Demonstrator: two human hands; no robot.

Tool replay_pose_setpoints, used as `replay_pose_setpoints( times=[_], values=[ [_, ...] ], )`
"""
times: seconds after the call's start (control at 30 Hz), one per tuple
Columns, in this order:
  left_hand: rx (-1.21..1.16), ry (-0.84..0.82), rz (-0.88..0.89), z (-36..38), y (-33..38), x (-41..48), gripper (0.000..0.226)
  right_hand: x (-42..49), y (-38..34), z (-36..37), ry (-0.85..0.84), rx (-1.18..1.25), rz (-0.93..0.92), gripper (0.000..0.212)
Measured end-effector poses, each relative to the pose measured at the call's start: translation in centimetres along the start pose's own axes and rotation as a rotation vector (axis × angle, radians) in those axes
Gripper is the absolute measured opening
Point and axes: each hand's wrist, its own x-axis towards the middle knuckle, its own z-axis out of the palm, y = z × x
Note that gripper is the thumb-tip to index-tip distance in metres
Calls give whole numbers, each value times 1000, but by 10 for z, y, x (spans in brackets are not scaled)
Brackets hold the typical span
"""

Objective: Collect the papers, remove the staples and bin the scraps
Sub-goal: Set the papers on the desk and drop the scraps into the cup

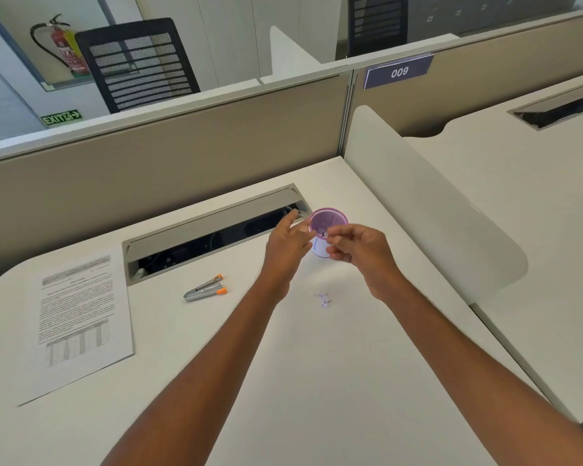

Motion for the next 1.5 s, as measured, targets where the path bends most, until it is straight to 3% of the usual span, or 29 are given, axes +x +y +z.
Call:
replay_pose_setpoints(
  times=[0.1, 0.17, 0.27, 0.37, 0.57, 0.67, 0.77, 0.97, 1.27, 1.4, 1.5],
  values=[
    [160, 8, 34, -10, -42, -9, 59, -8, 36, -5, -36, -139, 61, 16],
    [410, -3, 67, -18, -73, -10, 54, -10, 63, -8, -41, -348, 51, 24],
    [917, -168, 115, -24, -117, -10, 66, -13, 96, -11, -79, -719, -98, 31],
    [1303, -269, 231, -27, -145, -14, 76, -19, 118, -10, -239, -961, -256, 45],
    [1378, -150, 431, -37, -179, -26, 79, -37, 142, -11, -384, -1347, -630, 71],
    [1387, -79, 488, -38, -191, -33, 71, -45, 138, -13, -397, -1471, -651, 90],
    [1404, -35, 510, -36, -195, -38, 68, -52, 134, -11, -369, -1612, -765, 70],
    [1394, 14, 516, -34, -199, -40, 66, -52, 131, -5, -261, -1606, -833, 33],
    [1394, 30, 525, -33, -204, -40, 67, -40, 125, -3, -260, -1580, -725, 26],
    [1375, 37, 535, -33, -203, -41, 67, -34, 119, 2, -270, -1462, -573, 28],
    [1356, 40, 536, -32, -202, -42, 67, -24, 110, 1, -157, -1147, -327, 29]
  ],
)
